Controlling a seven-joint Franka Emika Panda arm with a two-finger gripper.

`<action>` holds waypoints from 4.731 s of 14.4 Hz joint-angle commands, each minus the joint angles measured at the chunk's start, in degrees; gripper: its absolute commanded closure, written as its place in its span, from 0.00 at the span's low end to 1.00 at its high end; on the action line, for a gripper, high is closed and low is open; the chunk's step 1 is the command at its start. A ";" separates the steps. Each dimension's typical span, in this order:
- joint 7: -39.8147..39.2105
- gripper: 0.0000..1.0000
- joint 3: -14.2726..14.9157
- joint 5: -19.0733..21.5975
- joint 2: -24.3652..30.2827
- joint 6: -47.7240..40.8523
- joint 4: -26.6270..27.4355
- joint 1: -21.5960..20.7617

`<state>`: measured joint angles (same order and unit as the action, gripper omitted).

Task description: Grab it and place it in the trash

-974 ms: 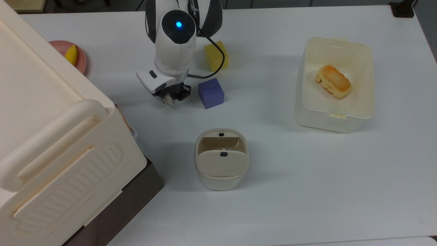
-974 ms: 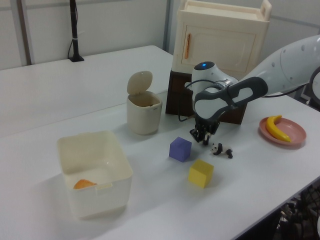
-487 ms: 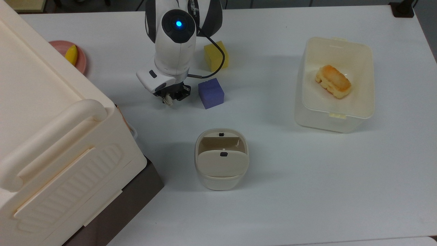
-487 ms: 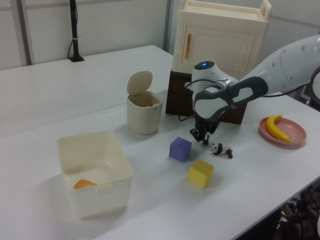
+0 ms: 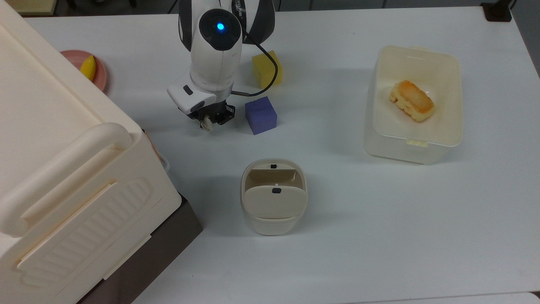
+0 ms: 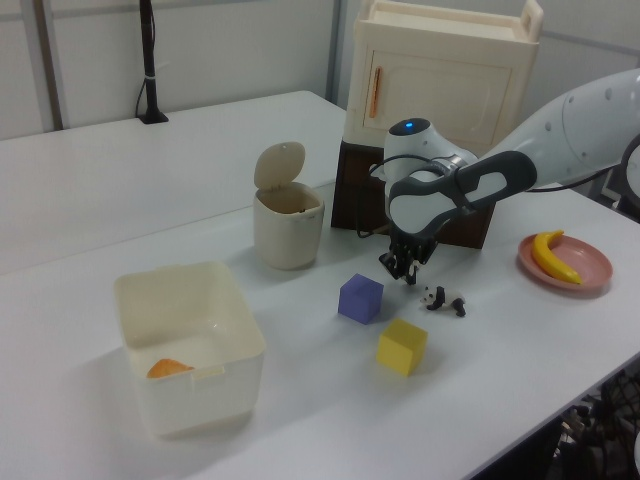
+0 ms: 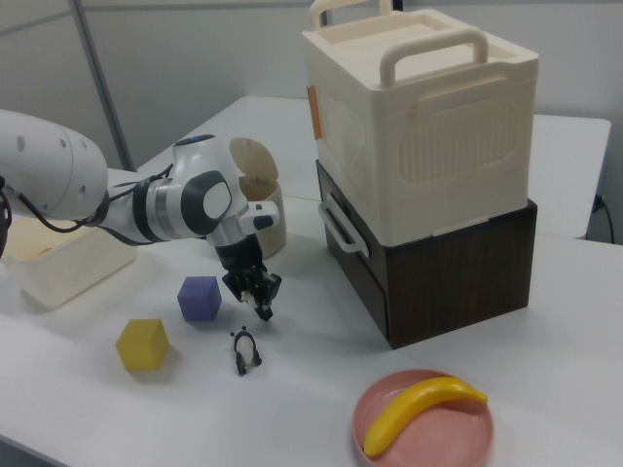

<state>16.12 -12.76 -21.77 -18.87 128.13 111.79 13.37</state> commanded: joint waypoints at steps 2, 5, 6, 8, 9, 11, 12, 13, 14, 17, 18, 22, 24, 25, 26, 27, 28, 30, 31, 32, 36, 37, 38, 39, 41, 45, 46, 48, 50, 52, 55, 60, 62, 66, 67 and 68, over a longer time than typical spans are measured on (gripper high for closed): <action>-0.74 1.00 0.37 0.59 3.57 0.98 -0.77 -0.36; -0.83 1.00 0.37 0.85 5.24 -0.42 -3.49 -0.54; -0.92 1.00 0.28 0.94 5.51 -1.56 -4.46 -0.63; -0.92 1.00 0.11 0.94 5.69 -3.93 -6.57 -0.80; -0.92 1.00 0.02 1.03 5.86 -4.99 -7.63 -0.98; -0.92 1.00 -0.51 2.34 7.00 -5.61 -8.86 -1.50; -0.92 1.00 -0.68 3.91 8.14 -5.96 -10.08 -1.77; -1.01 1.00 -0.69 5.32 8.85 -7.53 -11.23 -2.55; -1.01 1.00 -0.95 6.12 9.37 -9.89 -13.07 -3.26; -0.92 1.00 -3.49 7.09 9.47 -19.30 -20.01 -4.49; -0.92 1.00 -3.93 7.09 9.47 -21.15 -20.64 -4.76; -0.92 1.00 -4.11 7.09 9.47 -22.14 -21.08 -5.02; -0.57 1.00 -4.11 7.09 9.29 -21.87 -21.08 -5.11; -0.39 1.00 -4.11 6.92 9.03 -21.70 -21.08 -5.11; -0.39 1.00 -4.11 6.92 8.85 -21.61 -21.43 -5.11; -0.39 1.00 -4.11 6.92 8.77 -21.52 -21.70 -5.20; -0.39 1.00 -4.20 6.83 8.33 -21.35 -21.79 -5.29; -0.22 1.00 -4.38 6.83 7.71 -17.67 -21.79 -5.55; -0.22 1.00 -4.38 6.74 7.54 -16.09 -21.70 -5.81; -0.65 1.00 -4.38 6.48 6.40 -14.07 -21.79 -5.90; -2.67 1.00 -4.29 6.04 4.38 -8.08 -21.79 -5.90; -4.33 1.00 -4.29 6.04 3.59 -6.33 -21.79 -5.90; -4.78 1.00 -4.29 5.95 3.14 -4.84 -21.79 -5.90; -5.13 1.00 -4.29 5.86 2.44 -2.38 -21.79 -5.81; -6.01 1.00 -4.20 5.16 2.00 -0.52 -21.79 -5.73; -11.00 1.00 -4.03 5.07 -0.63 5.09 -22.67 -5.29; -12.85 1.00 -3.85 5.07 -1.60 7.02 -22.67 -5.20; -16.37 1.00 -3.76 4.98 -4.23 11.24 -23.10 -4.15; -18.49 1.00 -3.76 4.98 -6.87 12.32 -25.20 -3.97; -19.63 1.00 -3.76 4.98 -7.84 13.10 -25.83 -3.79; -20.08 1.00 -3.76 5.07 -7.85 14.69 -25.83 -3.62; -19.47 1.00 -4.11 5.33 -7.67 14.69 -25.74 -3.88; -18.33 1.00 -4.20 5.77 -7.32 14.60 -25.83 -4.23; -16.13 1.00 -4.20 5.77 -6.88 14.60 -25.83 -4.41; -15.17 1.00 -4.20 5.69 -6.71 14.60 -25.83 -4.41; -14.29 1.00 -4.20 5.69 -6.44 14.60 -25.92 -4.93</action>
<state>-0.88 -17.27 -16.19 -26.41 142.00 85.62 9.45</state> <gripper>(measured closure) 0.947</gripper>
